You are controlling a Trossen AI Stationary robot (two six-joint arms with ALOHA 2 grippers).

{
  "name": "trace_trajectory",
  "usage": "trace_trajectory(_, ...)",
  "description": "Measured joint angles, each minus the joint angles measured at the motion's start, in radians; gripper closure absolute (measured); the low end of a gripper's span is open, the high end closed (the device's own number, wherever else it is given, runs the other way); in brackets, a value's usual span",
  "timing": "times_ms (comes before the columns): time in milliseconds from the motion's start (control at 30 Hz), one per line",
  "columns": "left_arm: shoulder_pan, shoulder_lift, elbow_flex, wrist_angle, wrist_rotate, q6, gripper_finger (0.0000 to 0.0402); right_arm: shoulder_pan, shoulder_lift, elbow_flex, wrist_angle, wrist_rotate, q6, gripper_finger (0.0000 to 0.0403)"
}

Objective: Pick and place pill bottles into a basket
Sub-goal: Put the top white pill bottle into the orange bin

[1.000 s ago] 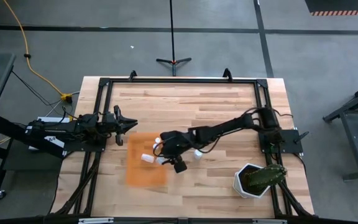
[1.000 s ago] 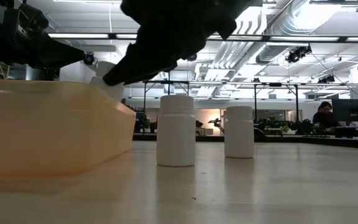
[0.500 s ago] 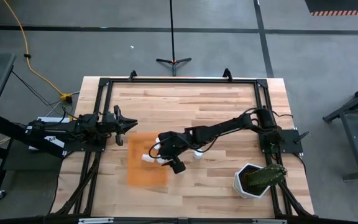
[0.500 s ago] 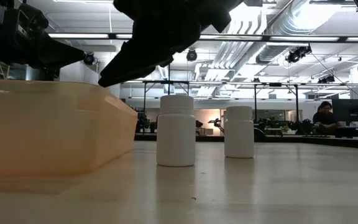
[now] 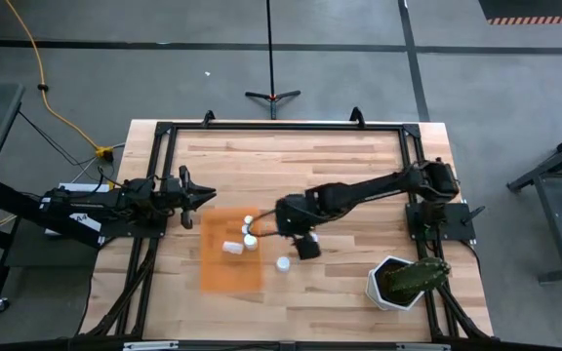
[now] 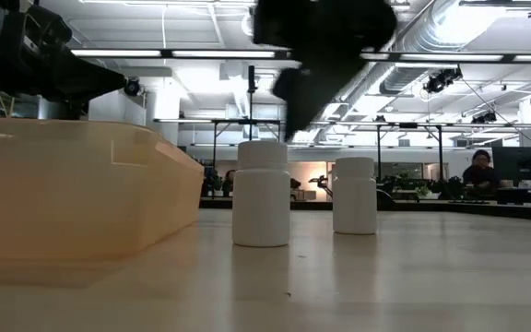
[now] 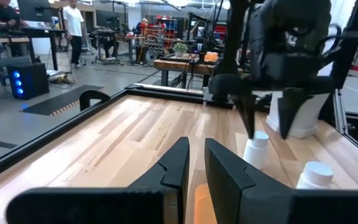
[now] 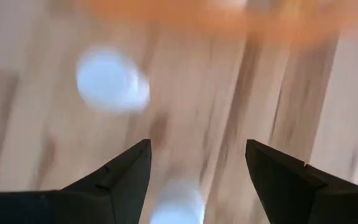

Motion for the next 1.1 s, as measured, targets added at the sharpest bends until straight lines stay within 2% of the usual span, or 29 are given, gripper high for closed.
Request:
trace_trajectory(133,0.000,0.000,0.000,-0.001,0.001,-0.001,0.0314,0.031,-0.051,-0.052,-0.097,0.059,0.058,0.0152)
trace_trajectory(367,0.000,0.000,0.000,-0.001,0.001,-0.003,0.0314,0.066,-0.089,-0.151,-0.058,0.077,0.065,0.0152)
trace_trajectory(500,0.000,0.000,0.000,-0.001,0.001,-0.003,0.0314,0.063,-0.088,-0.230,0.036,0.094,0.065,0.0151)
trace_trajectory(800,0.000,0.000,0.000,-0.001,0.001,-0.003,0.0314,0.039,-0.088,-0.267,0.075,0.101,0.093,0.0153)
trace_trajectory(933,0.000,0.000,0.000,-0.001,0.001,-0.002,0.0314,0.040,-0.088,-0.267,0.089,0.104,0.092,0.0180)
trace_trajectory(1100,0.000,0.000,0.000,-0.001,0.000,-0.002,0.0314,0.040,-0.088,-0.267,0.101,0.106,0.087,0.0248)
